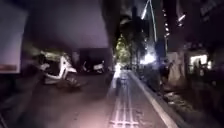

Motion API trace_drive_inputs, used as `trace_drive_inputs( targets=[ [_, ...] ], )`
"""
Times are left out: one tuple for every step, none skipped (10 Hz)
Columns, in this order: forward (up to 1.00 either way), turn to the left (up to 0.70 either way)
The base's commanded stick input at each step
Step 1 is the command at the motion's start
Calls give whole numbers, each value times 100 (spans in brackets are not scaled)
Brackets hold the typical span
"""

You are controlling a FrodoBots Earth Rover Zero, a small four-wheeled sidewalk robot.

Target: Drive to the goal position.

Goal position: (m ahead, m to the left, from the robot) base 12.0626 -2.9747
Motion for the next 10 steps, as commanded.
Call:
trace_drive_inputs(
  targets=[
    [45, 0],
    [45, -12],
    [45, -27],
    [45, -27],
    [45, -27],
    [45, -27],
    [45, -27],
    [45, -27],
    [45, -20],
    [45, -12]
  ],
)
